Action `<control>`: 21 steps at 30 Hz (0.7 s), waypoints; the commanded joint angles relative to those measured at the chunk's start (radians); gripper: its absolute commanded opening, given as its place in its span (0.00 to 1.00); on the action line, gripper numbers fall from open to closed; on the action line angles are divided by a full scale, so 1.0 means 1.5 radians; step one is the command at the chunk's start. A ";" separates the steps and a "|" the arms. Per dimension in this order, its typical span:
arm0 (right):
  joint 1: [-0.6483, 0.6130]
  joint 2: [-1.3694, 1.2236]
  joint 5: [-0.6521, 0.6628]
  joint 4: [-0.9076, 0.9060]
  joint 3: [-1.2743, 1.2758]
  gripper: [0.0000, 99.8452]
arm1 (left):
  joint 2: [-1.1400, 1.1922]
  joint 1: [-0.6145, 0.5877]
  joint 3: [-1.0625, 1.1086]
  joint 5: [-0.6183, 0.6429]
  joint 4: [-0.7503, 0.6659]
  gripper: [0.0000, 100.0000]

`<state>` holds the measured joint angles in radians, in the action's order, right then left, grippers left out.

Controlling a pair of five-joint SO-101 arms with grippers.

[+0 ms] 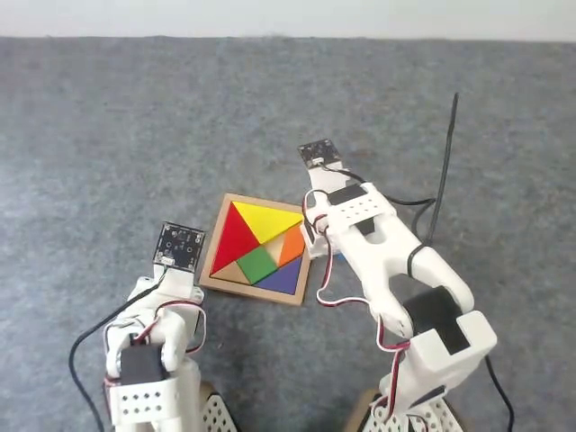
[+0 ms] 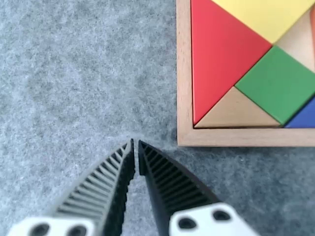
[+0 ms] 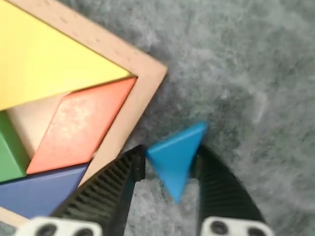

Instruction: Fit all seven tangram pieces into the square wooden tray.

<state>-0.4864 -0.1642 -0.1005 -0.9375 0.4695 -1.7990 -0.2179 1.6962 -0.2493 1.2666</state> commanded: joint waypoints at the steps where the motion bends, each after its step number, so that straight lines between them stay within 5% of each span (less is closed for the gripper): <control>1: -0.002 0.003 -0.005 -0.006 -0.015 0.08 | -0.013 -0.001 -0.009 -0.004 0.002 0.01; 21: 0.017 0.078 -0.004 -0.096 -0.062 0.09 | -0.013 -0.001 -0.009 -0.004 0.002 0.01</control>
<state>-0.4710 -0.1473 -0.1005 -1.0495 0.4235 -1.7990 -0.2179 1.6962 -0.2493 1.2666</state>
